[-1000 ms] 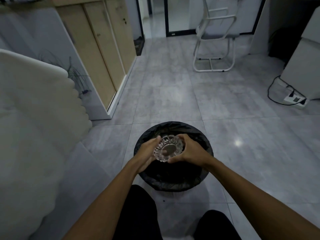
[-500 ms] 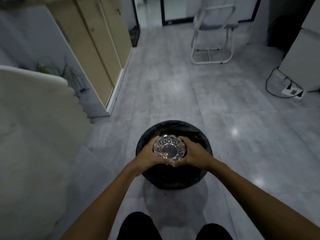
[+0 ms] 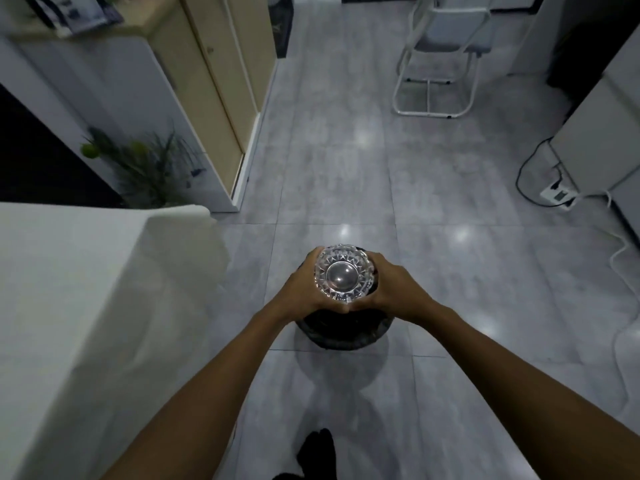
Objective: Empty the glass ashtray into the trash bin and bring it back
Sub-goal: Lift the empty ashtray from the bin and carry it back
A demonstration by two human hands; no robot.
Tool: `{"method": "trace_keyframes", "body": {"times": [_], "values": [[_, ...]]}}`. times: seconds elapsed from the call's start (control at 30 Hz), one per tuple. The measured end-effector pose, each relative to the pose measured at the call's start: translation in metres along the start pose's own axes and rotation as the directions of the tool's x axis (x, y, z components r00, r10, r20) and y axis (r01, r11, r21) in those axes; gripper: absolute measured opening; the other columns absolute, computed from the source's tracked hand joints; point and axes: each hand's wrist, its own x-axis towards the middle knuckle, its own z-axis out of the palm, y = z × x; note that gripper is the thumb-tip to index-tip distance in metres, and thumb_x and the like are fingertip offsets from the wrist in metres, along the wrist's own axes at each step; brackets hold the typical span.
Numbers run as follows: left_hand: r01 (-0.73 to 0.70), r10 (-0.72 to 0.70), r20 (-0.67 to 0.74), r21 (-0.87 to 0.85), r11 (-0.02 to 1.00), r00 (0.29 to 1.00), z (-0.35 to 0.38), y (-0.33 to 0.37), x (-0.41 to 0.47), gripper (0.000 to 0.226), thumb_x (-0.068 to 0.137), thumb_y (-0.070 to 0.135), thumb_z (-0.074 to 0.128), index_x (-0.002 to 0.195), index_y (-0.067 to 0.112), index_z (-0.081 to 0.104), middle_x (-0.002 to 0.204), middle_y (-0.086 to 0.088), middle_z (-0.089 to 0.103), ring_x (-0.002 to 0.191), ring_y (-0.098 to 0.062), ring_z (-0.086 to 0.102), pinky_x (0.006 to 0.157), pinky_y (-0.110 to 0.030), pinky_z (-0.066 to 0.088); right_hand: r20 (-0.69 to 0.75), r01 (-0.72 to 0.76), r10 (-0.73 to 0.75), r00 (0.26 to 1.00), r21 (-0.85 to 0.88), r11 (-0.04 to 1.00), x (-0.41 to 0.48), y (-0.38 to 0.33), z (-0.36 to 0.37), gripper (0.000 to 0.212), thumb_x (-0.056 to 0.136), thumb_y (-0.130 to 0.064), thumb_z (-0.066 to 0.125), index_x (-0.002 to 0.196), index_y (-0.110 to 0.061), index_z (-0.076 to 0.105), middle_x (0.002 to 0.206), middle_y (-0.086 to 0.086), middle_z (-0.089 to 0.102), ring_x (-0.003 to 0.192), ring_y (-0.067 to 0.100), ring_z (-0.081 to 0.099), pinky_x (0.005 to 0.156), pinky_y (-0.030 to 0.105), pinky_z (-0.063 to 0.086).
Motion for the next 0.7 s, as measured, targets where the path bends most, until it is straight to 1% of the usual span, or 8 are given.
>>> {"method": "trace_keyframes", "body": {"times": [0.07,0.13,0.23,0.33,0.4,0.53,0.6,0.7], "values": [[-0.002,0.002,-0.027,-0.019,1.000,1.000,-0.018,0.043,-0.023,0.133,0.043,0.046,0.109,0.154,0.035,0.038,0.145,0.012,0.063,0.134,-0.015,0.064,0.113,-0.051,0.055,0.012,-0.001,0.001,1.000,-0.008,1.000,-0.016,-0.045,-0.030,0.099,0.058,-0.058,0.096,0.139,-0.037,0.044,0.138,-0.009,0.059,0.121,0.011,0.058,0.107,0.034,0.049],[-0.023,0.021,-0.057,-0.044,0.999,0.998,-0.036,0.084,-0.046,0.132,0.043,0.044,0.110,0.154,0.036,0.039,0.144,0.011,0.065,0.134,-0.014,0.065,0.112,-0.051,0.055,0.016,0.000,0.001,1.000,-0.025,1.000,-0.031,-0.091,-0.061,0.104,0.054,-0.065,0.094,0.141,-0.036,0.044,0.141,-0.003,0.061,0.121,0.013,0.060,0.107,0.038,0.051],[-0.067,0.061,-0.101,-0.050,0.997,0.993,-0.065,0.149,-0.085,0.127,0.043,0.036,0.110,0.151,0.035,0.043,0.142,0.010,0.067,0.133,-0.015,0.066,0.112,-0.051,0.056,0.028,0.022,-0.020,0.999,-0.064,0.998,-0.054,-0.158,-0.105,0.096,0.059,-0.056,0.098,0.135,-0.041,0.041,0.138,-0.004,0.062,0.120,0.015,0.062,0.105,0.037,0.053],[-0.091,0.079,-0.169,-0.061,0.994,0.982,-0.096,0.204,-0.130,0.115,0.047,0.030,0.109,0.144,0.036,0.047,0.139,0.009,0.068,0.130,-0.014,0.068,0.110,-0.050,0.057,0.034,0.069,-0.065,0.997,-0.113,0.991,-0.073,-0.224,-0.138,0.102,0.061,-0.053,0.099,0.144,-0.027,0.046,0.136,-0.003,0.065,0.119,0.018,0.066,0.103,0.039,0.055],[-0.113,0.096,-0.232,-0.063,0.992,0.968,-0.117,0.231,-0.161,0.115,0.049,0.027,0.110,0.146,0.033,0.049,0.140,0.007,0.068,0.129,-0.016,0.068,0.110,-0.051,0.058,0.045,0.117,-0.111,0.993,-0.139,0.983,-0.083,-0.268,-0.150,0.104,0.061,-0.049,0.100,0.147,-0.021,0.047,0.135,-0.002,0.066,0.118,0.018,0.066,0.101,0.038,0.055],[-0.139,0.100,-0.337,-0.091,0.986,0.936,-0.164,0.265,-0.230,0.102,0.060,0.007,0.106,0.138,0.037,0.048,0.134,0.009,0.067,0.126,-0.014,0.068,0.104,-0.035,0.061,0.106,0.215,-0.198,0.974,-0.182,0.960,-0.090,-0.348,-0.146,0.107,0.060,-0.046,0.102,0.148,-0.018,0.048,0.136,-0.001,0.065,0.116,0.018,0.065,0.098,0.036,0.056],[-0.137,0.087,-0.380,-0.106,0.985,0.921,-0.189,0.266,-0.266,0.110,0.058,0.013,0.107,0.148,0.028,0.046,0.140,0.004,0.067,0.130,-0.018,0.068,0.105,-0.042,0.062,0.143,0.268,-0.243,0.959,-0.199,0.943,-0.090,-0.384,-0.131,0.106,0.060,-0.046,0.101,0.147,-0.016,0.048,0.133,-0.003,0.065,0.115,0.019,0.066,0.097,0.036,0.057],[-0.091,0.020,-0.466,-0.130,0.987,0.884,-0.223,0.255,-0.326,0.116,0.052,0.022,0.108,0.149,0.031,0.046,0.141,0.004,0.069,0.128,-0.023,0.070,0.104,-0.052,0.062,0.214,0.370,-0.332,0.919,-0.176,0.912,-0.093,-0.436,-0.096,0.098,0.064,-0.042,0.101,0.145,-0.019,0.051,0.131,-0.002,0.067,0.114,0.020,0.067,0.097,0.038,0.057]]}}
